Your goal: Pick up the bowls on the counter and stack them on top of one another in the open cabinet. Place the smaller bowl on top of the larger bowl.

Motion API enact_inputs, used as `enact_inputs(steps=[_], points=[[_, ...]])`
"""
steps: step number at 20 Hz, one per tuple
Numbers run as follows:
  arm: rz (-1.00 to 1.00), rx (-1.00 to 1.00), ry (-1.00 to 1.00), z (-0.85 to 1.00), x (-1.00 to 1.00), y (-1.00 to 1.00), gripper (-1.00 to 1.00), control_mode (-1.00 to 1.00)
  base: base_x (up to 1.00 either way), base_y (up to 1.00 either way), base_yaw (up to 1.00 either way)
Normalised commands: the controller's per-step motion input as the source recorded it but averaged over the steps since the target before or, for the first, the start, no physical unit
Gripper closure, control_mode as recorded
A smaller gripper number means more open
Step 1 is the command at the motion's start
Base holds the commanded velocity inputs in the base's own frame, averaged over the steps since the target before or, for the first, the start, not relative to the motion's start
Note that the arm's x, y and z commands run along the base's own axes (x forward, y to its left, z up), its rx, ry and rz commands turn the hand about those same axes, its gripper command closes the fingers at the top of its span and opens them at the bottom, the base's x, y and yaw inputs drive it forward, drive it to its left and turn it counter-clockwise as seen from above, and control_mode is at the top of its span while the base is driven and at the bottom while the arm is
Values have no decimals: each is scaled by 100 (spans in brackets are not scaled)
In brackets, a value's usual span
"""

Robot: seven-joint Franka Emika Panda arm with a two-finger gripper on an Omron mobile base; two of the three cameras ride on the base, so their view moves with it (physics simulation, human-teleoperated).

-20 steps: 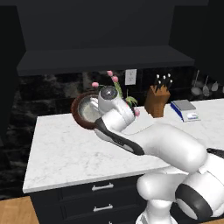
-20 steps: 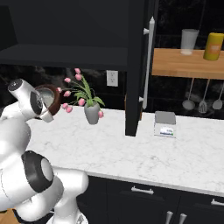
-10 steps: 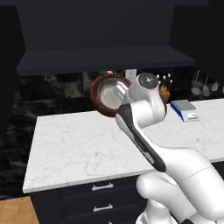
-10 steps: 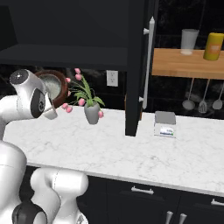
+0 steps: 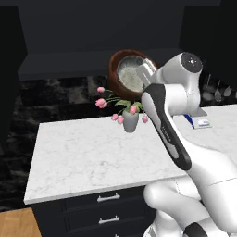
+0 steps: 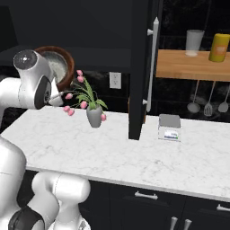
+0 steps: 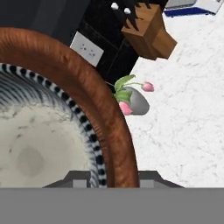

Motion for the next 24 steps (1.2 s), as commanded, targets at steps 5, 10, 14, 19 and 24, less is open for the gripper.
enact_inputs(steps=[5,10,14,19,24], points=[[-1,0,-10,100,85,-2,100,-100,0,0,0],[-6,-1,-2,50,88,0,100,-100,0,0,0],[-1,0,0,-29,72,-1,100,-100,0,0,0],[-2,0,0,-18,94,0,100,-100,0,0,0],[-1,0,0,-1,100,0,100,-100,0,0,0]])
